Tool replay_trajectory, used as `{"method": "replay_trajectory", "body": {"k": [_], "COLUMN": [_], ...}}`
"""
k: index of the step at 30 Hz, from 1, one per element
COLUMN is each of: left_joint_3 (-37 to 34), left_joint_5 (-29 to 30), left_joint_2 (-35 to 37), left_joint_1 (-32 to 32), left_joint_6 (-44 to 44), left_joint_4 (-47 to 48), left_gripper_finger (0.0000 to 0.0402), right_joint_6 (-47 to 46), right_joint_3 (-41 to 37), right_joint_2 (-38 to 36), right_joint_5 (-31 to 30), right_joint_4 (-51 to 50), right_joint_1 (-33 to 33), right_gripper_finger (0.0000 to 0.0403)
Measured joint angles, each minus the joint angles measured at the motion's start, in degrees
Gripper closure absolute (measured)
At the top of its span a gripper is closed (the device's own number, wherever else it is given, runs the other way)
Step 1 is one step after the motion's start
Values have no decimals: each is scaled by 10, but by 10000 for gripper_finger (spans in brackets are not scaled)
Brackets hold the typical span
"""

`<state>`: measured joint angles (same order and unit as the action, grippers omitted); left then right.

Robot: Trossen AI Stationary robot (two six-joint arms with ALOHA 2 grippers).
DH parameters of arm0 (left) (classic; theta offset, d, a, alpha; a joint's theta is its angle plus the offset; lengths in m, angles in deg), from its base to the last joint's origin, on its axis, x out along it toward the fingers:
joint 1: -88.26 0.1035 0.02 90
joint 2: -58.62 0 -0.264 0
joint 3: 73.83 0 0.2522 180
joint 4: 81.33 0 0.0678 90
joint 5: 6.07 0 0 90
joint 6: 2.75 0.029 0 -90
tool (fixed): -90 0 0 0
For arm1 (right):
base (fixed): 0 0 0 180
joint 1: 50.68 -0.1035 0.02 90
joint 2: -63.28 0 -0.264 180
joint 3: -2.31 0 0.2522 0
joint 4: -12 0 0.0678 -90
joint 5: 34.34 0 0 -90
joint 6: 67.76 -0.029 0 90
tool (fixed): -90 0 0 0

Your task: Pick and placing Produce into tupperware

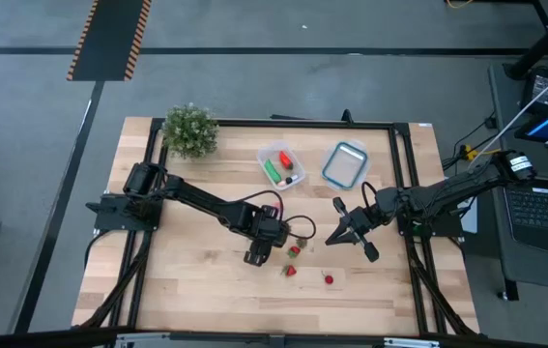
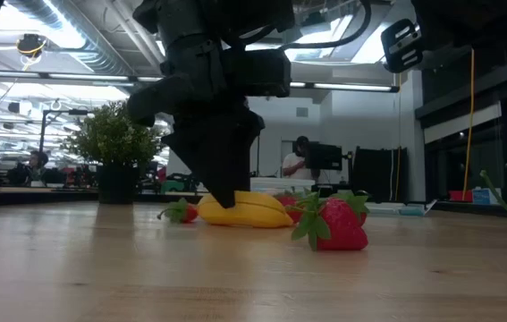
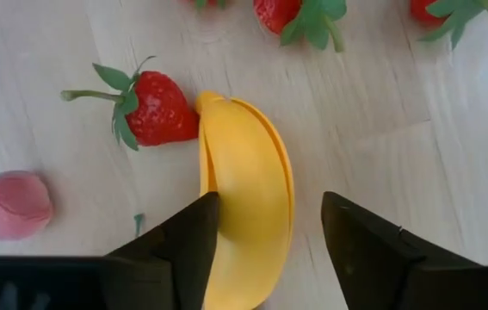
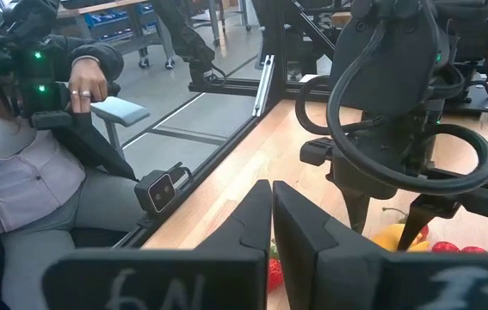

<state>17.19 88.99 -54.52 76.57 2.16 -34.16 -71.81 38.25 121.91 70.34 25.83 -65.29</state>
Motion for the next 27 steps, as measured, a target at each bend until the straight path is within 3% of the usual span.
{"method": "replay_trajectory", "body": {"k": [14,27], "left_joint_3": [-3,-1], "left_joint_5": [38,30], "left_joint_2": [-16,-53], "left_joint_1": [3,19], "left_joint_6": [-3,-16], "left_joint_4": [-3,-8], "left_gripper_finger": [199,207], "right_joint_6": [0,-1], "right_joint_3": [0,0], "right_joint_2": [0,0], "right_joint_5": [0,0], "right_joint_4": [0,-5], "right_joint_1": [0,0], "right_gripper_finger": [386,386]}}
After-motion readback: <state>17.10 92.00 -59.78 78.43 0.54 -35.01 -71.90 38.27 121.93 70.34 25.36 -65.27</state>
